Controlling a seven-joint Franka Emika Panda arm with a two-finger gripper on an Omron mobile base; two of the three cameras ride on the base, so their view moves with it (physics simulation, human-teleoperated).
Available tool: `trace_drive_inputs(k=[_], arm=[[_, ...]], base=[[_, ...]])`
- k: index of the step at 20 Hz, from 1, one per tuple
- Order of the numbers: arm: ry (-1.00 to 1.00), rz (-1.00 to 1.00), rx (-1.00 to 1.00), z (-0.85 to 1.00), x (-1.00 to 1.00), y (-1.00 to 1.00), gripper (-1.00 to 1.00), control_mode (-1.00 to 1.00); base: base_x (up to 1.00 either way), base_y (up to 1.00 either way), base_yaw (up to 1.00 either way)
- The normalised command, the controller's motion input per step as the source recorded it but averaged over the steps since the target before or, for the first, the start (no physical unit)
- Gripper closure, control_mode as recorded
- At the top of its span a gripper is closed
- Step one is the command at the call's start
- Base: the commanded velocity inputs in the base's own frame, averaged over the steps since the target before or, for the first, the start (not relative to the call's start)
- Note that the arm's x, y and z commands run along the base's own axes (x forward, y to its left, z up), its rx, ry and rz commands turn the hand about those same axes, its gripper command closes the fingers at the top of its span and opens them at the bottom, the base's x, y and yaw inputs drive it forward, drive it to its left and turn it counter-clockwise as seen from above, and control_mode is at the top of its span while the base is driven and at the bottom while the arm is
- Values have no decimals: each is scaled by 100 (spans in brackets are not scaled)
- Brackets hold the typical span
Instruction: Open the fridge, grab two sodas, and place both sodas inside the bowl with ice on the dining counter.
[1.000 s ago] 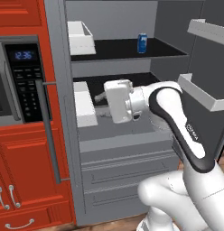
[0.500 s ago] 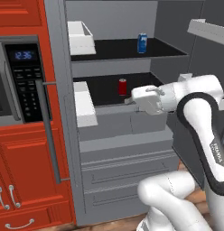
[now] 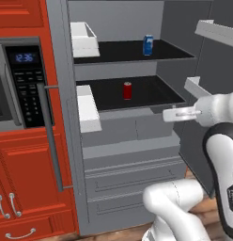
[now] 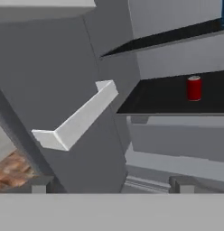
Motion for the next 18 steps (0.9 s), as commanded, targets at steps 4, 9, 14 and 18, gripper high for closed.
trace_drive_inputs(k=[4, 9, 14, 18], arm=[[-18, -30, -26, 0, -26, -37, -100, -100], [-2, -26, -19, 0, 0, -15, -100, -100], [0, -8, -7, -2, 2, 0, -100, -100], [0, 0, 0, -10, 1, 0, -100, -100]], base=[[0, 0, 0], [0, 0, 0], [0, 0, 0], [0, 0, 0]])
